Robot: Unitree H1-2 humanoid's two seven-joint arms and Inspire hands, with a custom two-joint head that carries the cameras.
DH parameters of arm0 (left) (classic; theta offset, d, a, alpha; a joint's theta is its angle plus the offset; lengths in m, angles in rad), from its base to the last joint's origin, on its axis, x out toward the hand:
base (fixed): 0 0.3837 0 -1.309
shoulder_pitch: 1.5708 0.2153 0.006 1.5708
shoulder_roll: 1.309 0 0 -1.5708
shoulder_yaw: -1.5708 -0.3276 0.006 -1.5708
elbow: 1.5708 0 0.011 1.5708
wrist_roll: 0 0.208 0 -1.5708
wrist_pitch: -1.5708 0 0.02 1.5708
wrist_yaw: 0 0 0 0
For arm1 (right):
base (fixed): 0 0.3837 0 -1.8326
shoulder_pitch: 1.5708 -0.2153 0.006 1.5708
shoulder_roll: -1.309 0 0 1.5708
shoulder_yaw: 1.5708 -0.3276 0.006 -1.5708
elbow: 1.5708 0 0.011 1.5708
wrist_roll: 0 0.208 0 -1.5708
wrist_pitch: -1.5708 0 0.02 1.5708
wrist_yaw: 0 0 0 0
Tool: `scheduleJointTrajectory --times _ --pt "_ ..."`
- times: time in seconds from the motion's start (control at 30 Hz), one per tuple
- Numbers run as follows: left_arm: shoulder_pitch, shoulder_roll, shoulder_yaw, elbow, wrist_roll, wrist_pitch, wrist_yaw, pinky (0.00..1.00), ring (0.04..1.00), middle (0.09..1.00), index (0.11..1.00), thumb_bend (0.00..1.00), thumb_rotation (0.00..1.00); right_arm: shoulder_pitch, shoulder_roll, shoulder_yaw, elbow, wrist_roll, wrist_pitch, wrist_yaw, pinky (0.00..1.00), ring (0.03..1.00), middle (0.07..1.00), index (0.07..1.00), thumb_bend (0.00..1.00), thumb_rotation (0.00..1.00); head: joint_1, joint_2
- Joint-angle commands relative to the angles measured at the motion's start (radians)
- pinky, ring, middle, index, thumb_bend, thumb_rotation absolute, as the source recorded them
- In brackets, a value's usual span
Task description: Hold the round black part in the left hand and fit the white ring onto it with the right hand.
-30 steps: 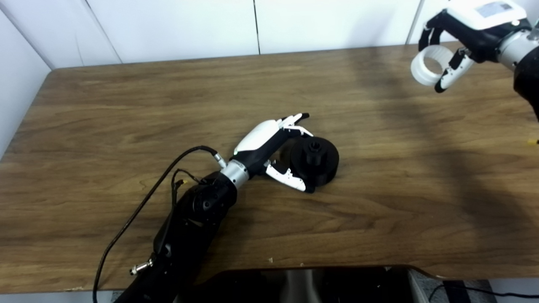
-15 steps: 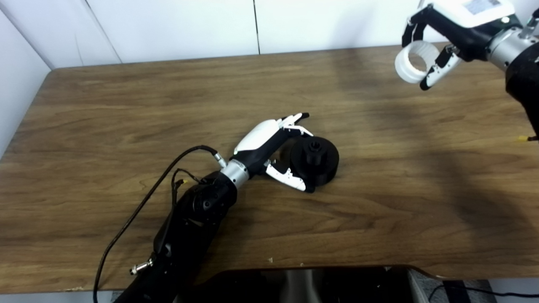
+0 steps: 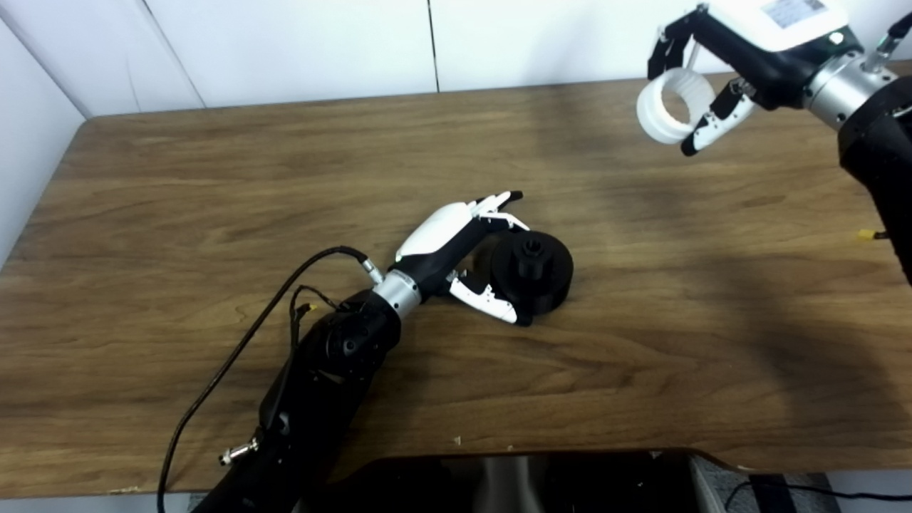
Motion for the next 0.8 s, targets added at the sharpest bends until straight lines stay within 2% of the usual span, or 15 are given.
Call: scheduleJointTrajectory --times 0.0,0.33,0.77 --pt "-0.035 0.008 -0.001 -0.021 0.008 0.018 -0.01 1.0 1.0 1.0 0.64 1.0 0.33 -0.022 -0.004 -0.012 -0.04 0.016 -0.045 -0.034 0.92 0.676 0.473 0.518 0.53 0.01 -0.002 0.0" --pt "-0.042 0.004 0.003 -0.008 -0.001 0.007 -0.002 1.0 1.0 1.0 0.637 1.0 0.34 -0.001 0.027 -0.009 -0.09 0.019 -0.053 -0.011 0.97 0.679 0.484 0.49 0.53 0.01 0.0 0.003" --pt "-0.045 0.006 0.005 -0.011 -0.004 0.01 -0.006 1.0 1.0 1.0 0.635 1.0 0.34 0.02 0.091 0.02 -0.16 0.013 -0.035 0.057 0.94 0.651 0.483 0.49 0.53 0.01 0.002 0.006"
